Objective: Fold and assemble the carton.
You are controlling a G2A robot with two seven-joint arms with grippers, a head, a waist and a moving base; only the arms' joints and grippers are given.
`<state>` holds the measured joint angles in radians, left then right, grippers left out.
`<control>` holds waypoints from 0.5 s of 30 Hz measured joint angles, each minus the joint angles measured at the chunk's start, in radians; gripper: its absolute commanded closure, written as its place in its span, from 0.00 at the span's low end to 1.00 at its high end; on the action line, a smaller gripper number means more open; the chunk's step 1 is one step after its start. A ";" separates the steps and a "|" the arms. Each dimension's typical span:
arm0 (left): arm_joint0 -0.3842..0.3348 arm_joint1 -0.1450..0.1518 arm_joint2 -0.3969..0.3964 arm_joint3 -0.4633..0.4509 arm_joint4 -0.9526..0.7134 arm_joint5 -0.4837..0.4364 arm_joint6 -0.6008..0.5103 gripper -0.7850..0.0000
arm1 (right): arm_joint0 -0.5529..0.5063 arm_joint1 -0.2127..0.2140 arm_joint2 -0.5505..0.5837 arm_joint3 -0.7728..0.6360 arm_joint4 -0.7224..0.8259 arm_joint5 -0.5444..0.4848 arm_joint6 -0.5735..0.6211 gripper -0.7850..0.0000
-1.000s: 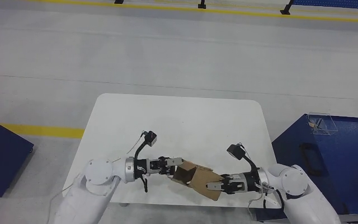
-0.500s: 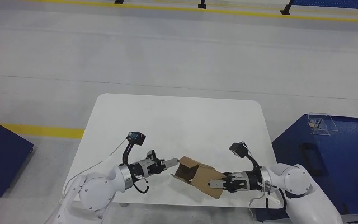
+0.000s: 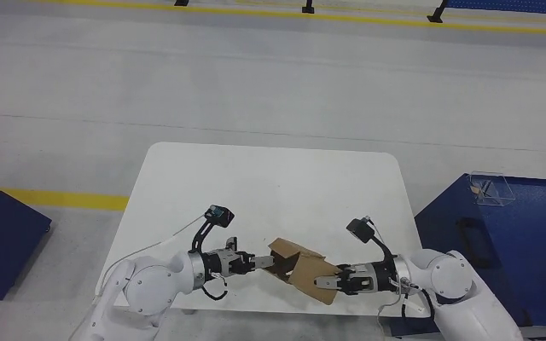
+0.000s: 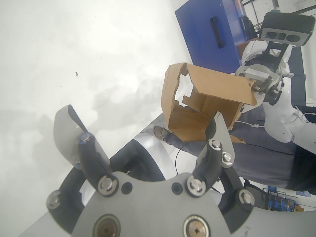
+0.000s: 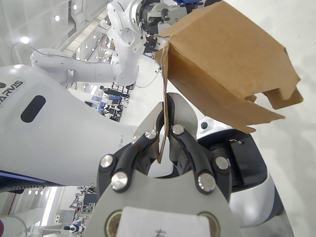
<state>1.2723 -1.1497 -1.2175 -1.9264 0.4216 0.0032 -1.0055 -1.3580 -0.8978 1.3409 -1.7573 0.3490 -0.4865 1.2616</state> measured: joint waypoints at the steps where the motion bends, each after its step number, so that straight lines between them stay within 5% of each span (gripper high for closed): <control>1: -0.008 0.000 0.005 0.006 0.002 0.006 -0.001 0.00 | 0.000 0.000 -0.003 -0.003 -0.005 -0.001 0.000 1.00; 15: -0.143 -0.004 0.116 0.083 0.062 0.111 -0.172 0.00 | 0.004 0.002 -0.030 -0.026 -0.017 -0.017 -0.003 1.00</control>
<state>1.1292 -1.1535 -1.1011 -1.8436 0.4835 0.1139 -1.1771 -1.3542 -0.8956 1.3105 -1.7829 0.3319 -0.5037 1.2589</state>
